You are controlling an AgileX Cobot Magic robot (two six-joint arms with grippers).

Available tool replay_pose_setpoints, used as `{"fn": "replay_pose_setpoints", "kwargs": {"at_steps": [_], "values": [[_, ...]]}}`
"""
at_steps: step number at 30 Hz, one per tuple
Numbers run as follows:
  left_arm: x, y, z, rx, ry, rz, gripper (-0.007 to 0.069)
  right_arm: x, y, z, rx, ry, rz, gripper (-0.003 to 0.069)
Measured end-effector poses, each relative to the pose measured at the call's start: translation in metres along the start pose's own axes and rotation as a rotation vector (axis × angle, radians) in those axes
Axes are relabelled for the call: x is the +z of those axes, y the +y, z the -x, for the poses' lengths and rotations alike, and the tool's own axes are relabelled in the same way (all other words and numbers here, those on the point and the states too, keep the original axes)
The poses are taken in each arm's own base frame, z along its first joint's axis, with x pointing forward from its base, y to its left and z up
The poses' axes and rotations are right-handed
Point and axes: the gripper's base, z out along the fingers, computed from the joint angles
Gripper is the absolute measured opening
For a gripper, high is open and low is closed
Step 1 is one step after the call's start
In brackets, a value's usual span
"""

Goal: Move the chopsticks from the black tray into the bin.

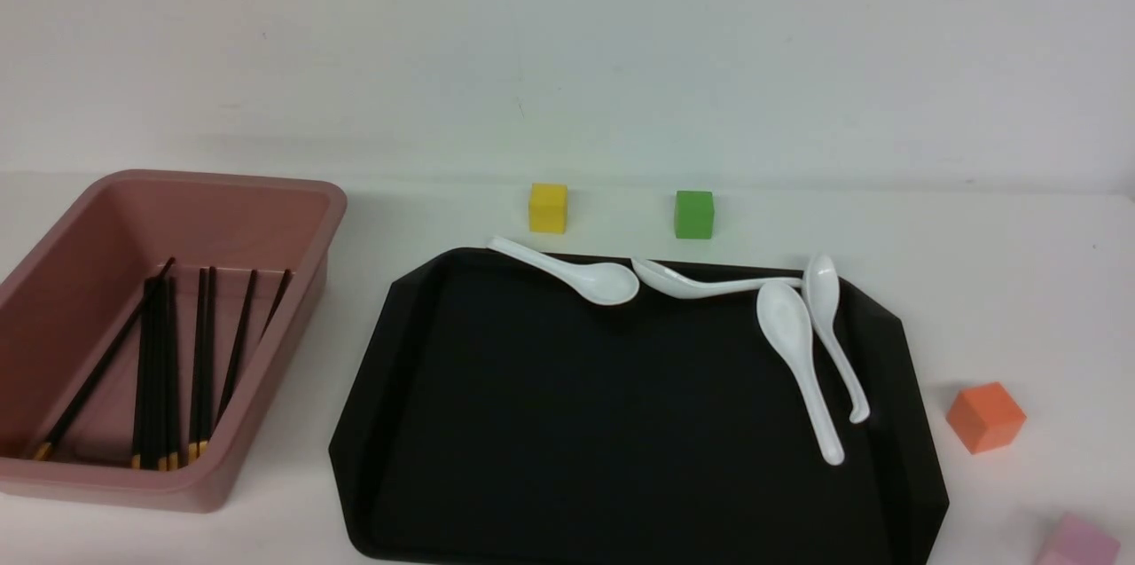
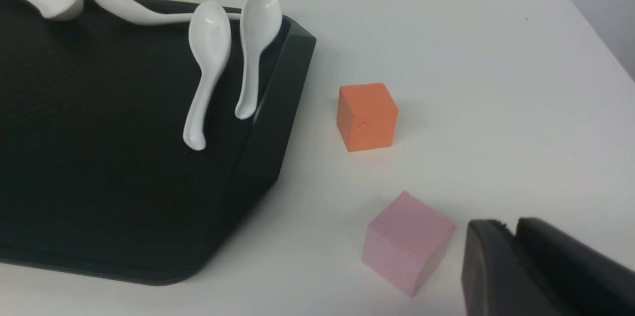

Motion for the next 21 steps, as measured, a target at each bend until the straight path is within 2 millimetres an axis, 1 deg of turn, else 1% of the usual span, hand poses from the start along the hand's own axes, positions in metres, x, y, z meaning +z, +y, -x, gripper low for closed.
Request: {"fn": "replay_pose_setpoints", "kwargs": {"at_steps": [21], "values": [[0.0, 0.0, 0.0, 0.0, 0.0, 0.0, 0.0238, 0.0, 0.0, 0.0, 0.0, 0.0, 0.0, 0.0111]]}}
